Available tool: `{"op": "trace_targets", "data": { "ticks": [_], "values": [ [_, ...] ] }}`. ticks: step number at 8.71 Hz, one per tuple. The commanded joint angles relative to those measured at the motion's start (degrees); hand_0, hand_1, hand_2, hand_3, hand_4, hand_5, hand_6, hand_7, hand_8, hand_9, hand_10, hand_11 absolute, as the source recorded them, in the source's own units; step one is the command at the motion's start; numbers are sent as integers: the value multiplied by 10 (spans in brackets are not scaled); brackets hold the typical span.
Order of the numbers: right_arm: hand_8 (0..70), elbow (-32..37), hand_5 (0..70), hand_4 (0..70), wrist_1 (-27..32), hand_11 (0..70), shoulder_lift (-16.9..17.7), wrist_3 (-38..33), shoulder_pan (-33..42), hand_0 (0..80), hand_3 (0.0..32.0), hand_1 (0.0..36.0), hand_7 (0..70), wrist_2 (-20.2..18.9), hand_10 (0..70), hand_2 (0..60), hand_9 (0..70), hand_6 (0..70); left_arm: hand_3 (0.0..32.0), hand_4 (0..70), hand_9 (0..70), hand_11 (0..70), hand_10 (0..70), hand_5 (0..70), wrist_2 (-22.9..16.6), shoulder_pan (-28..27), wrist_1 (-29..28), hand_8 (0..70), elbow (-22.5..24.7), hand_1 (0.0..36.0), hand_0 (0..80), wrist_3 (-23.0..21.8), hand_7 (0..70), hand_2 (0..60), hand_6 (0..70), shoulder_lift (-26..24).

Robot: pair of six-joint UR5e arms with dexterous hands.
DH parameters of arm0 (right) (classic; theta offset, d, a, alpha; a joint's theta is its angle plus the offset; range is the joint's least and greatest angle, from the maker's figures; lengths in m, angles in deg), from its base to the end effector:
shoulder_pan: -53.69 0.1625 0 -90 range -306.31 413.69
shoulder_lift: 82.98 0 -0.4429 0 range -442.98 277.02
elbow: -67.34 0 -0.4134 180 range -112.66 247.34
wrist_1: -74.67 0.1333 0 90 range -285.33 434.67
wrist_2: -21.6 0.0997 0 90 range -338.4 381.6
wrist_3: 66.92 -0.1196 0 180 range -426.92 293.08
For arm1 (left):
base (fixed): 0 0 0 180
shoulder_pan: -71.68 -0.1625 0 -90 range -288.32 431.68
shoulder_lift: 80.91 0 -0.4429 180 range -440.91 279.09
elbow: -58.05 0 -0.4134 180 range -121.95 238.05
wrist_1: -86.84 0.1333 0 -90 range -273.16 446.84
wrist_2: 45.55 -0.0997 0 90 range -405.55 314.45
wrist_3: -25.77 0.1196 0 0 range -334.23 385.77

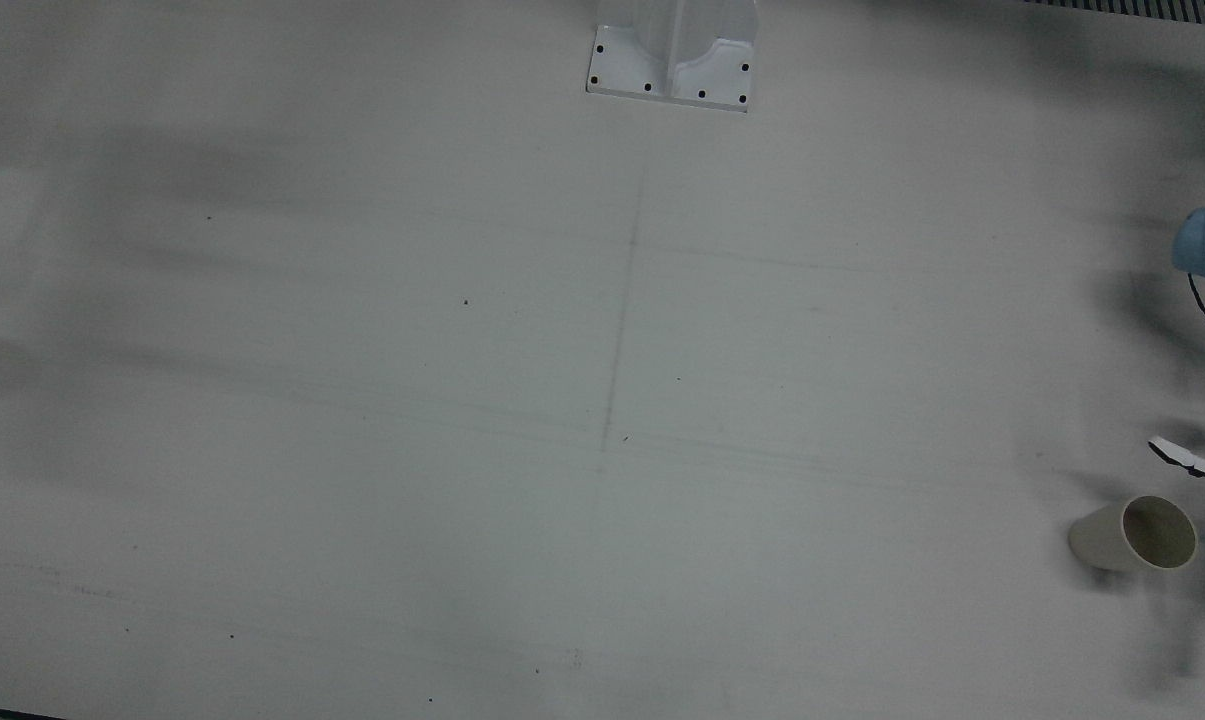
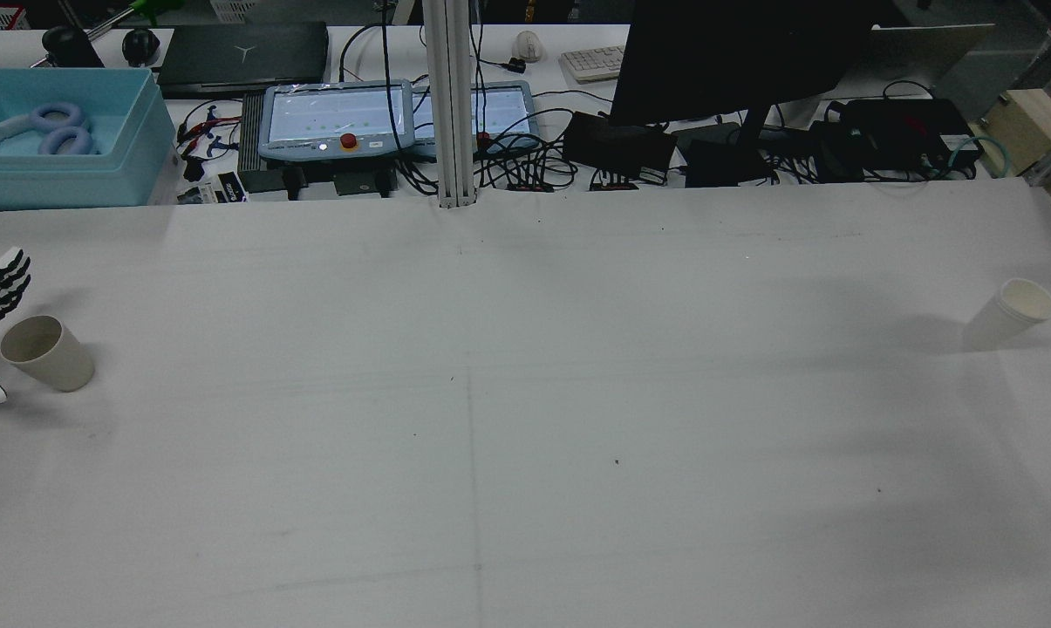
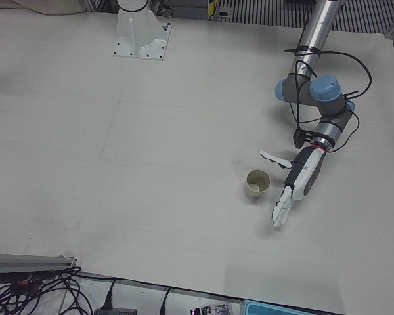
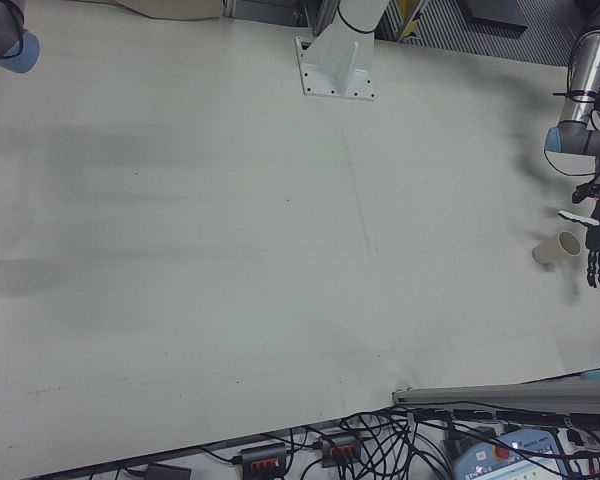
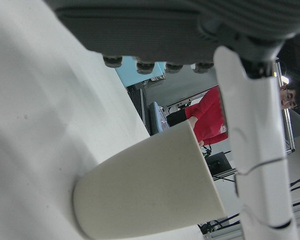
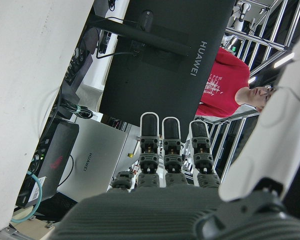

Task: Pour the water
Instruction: 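Close the left hand fingers around the beige cup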

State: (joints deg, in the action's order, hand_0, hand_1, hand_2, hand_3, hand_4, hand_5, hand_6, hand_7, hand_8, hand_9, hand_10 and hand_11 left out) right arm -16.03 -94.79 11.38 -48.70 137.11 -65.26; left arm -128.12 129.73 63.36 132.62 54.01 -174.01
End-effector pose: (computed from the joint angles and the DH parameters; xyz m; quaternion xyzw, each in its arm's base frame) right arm 0.0827 -0.5036 0.7836 0.0907 -0.6985 0.6972 0.1335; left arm 0.1719 -0.5568 0.7679 0.0162 0.7718 -0.5734 0.2745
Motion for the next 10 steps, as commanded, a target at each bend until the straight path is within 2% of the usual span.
{"op": "trace_targets", "data": {
  "ticks": [1,5,8,10],
  "values": [
    [267,1,191,227,0,58,1,0,1,485,0,80,295,0,37,0,315,231,74,29,0,0,0,0,42,-42,3,25,-1,130,616,5,5,0,0,-2],
    [262,1,184,211,0,59,4,-2,1,482,0,77,285,0,37,0,310,220,60,36,0,0,0,0,47,-46,2,24,-9,134,622,5,7,0,0,-3],
    [262,1,182,204,0,57,5,-2,2,481,0,76,283,0,36,0,310,216,34,58,0,0,0,0,47,-46,6,23,-27,133,623,5,13,0,0,-20],
    [259,1,183,201,0,58,11,-2,2,482,0,77,283,0,37,0,308,215,28,62,0,0,0,0,47,-46,7,22,-27,134,623,5,13,0,0,-20]
  ]
}}
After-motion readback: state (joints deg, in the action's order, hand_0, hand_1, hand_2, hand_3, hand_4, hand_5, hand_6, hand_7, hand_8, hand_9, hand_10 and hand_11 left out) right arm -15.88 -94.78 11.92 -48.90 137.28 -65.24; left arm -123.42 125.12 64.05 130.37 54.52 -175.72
